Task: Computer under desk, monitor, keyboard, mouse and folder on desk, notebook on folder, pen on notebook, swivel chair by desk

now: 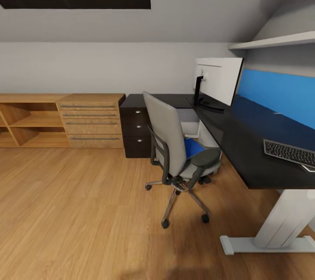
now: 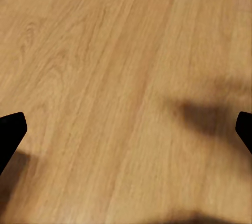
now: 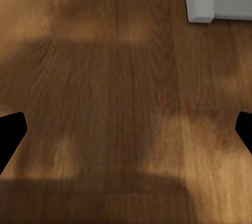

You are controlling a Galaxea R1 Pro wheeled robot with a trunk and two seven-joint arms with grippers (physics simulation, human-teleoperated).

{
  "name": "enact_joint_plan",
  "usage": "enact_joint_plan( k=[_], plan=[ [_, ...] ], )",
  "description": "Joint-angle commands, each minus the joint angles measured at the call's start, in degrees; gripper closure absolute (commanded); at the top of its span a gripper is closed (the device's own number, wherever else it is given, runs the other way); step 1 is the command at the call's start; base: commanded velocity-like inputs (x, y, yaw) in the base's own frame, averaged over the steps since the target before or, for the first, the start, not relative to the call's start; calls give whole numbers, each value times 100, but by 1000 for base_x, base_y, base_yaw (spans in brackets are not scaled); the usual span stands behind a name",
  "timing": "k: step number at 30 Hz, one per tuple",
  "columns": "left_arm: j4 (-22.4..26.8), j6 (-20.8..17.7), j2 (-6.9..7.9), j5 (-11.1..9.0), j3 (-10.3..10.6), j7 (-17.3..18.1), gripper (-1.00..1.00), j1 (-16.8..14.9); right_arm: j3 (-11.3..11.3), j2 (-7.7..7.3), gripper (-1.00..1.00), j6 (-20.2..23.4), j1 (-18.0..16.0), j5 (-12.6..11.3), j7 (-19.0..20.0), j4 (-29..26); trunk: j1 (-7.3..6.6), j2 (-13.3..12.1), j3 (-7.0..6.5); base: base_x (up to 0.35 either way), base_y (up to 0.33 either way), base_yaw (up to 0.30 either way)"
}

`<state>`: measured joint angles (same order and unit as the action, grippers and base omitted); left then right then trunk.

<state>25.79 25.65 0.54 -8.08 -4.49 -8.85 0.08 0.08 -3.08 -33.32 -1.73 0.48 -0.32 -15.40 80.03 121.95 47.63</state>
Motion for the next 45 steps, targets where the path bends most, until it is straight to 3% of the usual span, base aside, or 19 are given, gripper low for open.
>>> enact_joint_plan(
  k=[1, 5, 6, 9, 21, 29, 41, 45],
  plan=[
    [7, 13, 3, -44, 11, -2, -100, 1, 1, 0, -100, -17, -3, 5, -3, 3, 22, 43, 23, 0, 0, 0],
    [207, 32, 10, -68, -22, 8, -100, 1, -15, -6, -100, -12, -3, -5, -3, 13, 110, 204, 95, 0, 0, 0],
    [266, 31, -15, -216, -23, 27, -100, 1, -19, -3, -100, -14, -3, -5, 1, 13, 132, 244, 113, 0, 0, 0],
    [274, 29, -38, -254, -25, 35, -100, 1, -18, -1, -100, -15, -3, -3, 2, 15, 198, 364, 167, 0, 0, 0],
    [295, 43, -107, -272, -22, 40, -100, 1, -17, -10, -100, -16, -3, -3, -3, -9, 461, 846, 382, 0, 0, 0],
    [342, 569, -196, -265, -18, 41, -100, 1, -24, -17, -100, -32, -3, -4, -3, -15, 637, 1166, 526, 0, 0, 0],
    [344, 619, -234, -248, 8, 39, -100, 1, -25, -12, -100, -243, -3, -4, -3, -23, 900, 1648, 741, 0, 0, 0],
    [424, 579, -323, -236, 53, 28, -100, 1, -23, -5, -100, -347, -3, -3, 0, -89, 988, 1808, 813, 0, 0, 0]
  ],
)
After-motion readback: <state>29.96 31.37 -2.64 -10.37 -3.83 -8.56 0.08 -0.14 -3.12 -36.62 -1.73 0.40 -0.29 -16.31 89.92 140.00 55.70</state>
